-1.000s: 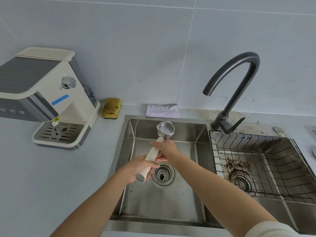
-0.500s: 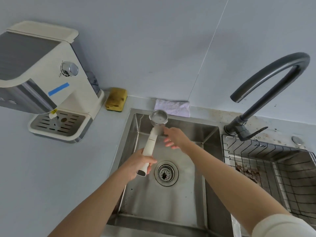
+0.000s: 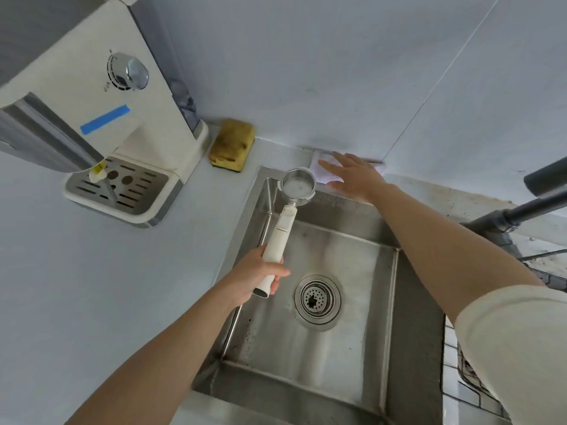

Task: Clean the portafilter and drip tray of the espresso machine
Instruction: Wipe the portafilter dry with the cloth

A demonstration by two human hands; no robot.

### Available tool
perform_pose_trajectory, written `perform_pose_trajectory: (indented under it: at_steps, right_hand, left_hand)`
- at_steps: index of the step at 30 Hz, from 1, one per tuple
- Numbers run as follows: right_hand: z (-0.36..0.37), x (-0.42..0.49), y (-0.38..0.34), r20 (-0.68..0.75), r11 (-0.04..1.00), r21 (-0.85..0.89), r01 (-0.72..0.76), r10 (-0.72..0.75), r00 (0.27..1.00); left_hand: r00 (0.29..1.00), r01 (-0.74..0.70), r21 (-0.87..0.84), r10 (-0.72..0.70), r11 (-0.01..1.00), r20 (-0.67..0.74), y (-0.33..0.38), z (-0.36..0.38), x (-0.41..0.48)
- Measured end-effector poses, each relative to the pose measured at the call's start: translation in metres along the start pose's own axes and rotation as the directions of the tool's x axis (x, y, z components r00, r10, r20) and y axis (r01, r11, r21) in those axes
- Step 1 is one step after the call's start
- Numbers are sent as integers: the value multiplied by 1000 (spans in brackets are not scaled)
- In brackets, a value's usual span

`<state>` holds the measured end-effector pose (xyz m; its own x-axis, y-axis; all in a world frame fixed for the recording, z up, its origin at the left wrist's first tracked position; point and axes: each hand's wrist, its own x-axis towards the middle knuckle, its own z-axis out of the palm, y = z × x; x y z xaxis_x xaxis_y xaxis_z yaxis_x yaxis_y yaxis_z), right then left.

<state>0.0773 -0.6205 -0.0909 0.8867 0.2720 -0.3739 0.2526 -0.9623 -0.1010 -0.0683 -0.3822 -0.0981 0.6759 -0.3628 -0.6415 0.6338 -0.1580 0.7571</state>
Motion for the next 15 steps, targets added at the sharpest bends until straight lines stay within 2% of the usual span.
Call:
perform_pose_trajectory:
  at_steps: [5,11,15]
  right_hand:
    - [13,11,8,48,998,-61,21,-18,999]
    - [15,16,17,-43,997,-61,37,-39,998]
    - [17,19,16,-99,999,-40,-16,12,995]
  left_hand:
    - [1000,9,-37,-9,999,0,-2,-2,7]
    - [1000,15,-59,-16,998,-10,-7,-2,12]
    - [1000,13,-82,-14,997,-7,-8,-2,11]
